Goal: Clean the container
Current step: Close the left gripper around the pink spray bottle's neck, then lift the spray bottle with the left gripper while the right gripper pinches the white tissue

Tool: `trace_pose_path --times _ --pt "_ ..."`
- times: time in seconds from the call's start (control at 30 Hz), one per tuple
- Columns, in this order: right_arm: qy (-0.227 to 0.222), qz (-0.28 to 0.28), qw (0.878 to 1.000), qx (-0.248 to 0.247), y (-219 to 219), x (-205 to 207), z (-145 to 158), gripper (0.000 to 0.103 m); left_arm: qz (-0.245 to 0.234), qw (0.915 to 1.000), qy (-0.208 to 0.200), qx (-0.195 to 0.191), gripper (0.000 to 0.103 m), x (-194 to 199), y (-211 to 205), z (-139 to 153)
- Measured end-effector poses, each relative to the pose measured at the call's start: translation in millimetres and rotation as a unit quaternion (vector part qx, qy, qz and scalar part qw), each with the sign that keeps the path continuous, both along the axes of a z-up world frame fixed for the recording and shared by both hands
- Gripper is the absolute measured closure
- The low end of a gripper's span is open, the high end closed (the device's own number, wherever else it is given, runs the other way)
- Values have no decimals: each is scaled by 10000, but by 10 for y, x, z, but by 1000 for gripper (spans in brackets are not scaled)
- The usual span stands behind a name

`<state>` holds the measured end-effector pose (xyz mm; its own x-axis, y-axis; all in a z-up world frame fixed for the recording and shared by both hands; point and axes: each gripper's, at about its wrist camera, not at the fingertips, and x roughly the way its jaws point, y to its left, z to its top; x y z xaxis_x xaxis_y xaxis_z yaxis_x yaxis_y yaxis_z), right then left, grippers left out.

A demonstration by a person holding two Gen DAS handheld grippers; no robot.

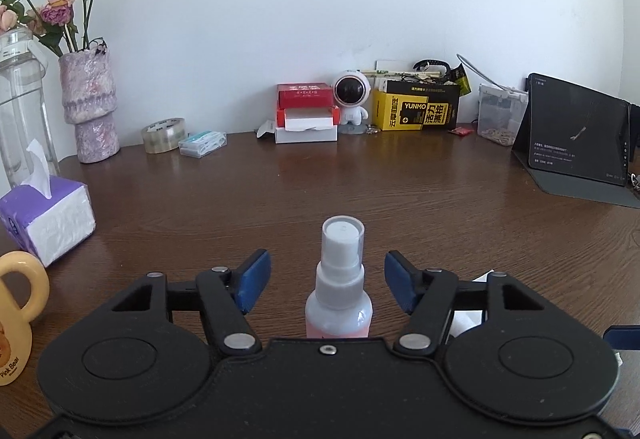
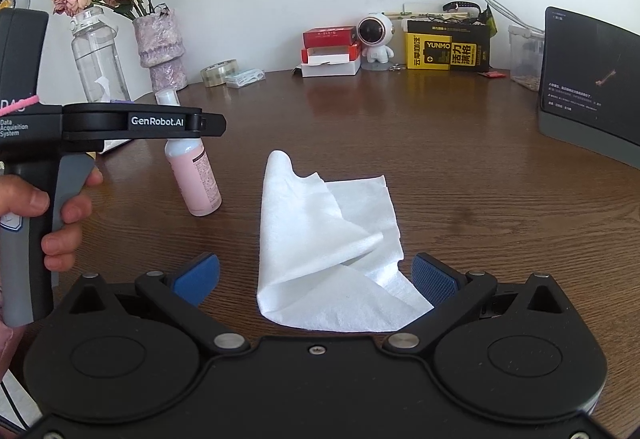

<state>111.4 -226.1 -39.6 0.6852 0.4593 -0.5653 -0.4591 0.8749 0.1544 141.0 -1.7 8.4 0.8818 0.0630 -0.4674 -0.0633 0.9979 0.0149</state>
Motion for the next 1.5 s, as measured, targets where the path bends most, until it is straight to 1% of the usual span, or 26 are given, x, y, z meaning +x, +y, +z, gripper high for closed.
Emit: trace_pose_path --times 0.03,0.1,0.13,0.2,0.23,0.27,0.53,0.67,0.83,0.93,0.97,1.03,1.13,1.2,1.37,1.5 --pt "2 0 10000 3 1 4 -1 0 -27 10000 -24 16 43 -5 -5 6" --pt "3 5 10000 4 5 6 -2 0 -63 10000 -59 6 52 -21 -7 20" --pt "6 5 10000 5 7 7 -4 0 -84 9999 -57 -18 59 -27 -4 28" --pt "15 6 10000 5 10 9 -7 0 -133 9999 -37 -65 69 -40 5 41" --pt "17 7 10000 4 13 8 -8 0 -154 9999 -20 -75 78 -47 8 47" --pt "19 7 10000 2 16 7 -10 0 -171 9998 -7 -86 82 -55 13 56" --pt "47 -31 10000 -17 8 -3 -29 0 -407 9990 12 -185 82 -89 26 47" --pt "33 -49 10000 -48 6 8 -32 0 -535 9982 -112 -242 82 -160 41 90" --pt "-113 56 9997 -197 63 17 -24 0 -748 9959 -163 -491 82 -247 100 190" --pt "-319 190 9986 -378 146 34 -2 3 -847 9943 -245 -598 82 -328 135 277" --pt "-362 230 9982 -424 180 48 1 7 -894 9935 -276 -653 82 -359 152 312" --pt "-347 292 9978 -478 240 103 0 16 -961 9919 -321 -771 82 -424 188 370" --pt "-202 350 9981 -462 290 221 -26 22 -976 9905 -376 -888 82 -516 234 429" --pt "-90 304 9987 -411 297 291 -54 24 -1003 9889 -384 -1029 82 -567 278 456" --pt "161 125 9997 -160 245 393 -78 24 -1110 9829 -279 -1440 82 -649 377 466" --pt "241 29 9996 -150 219 410 -114 26 -1179 9739 -123 -1936 82 -648 473 438"
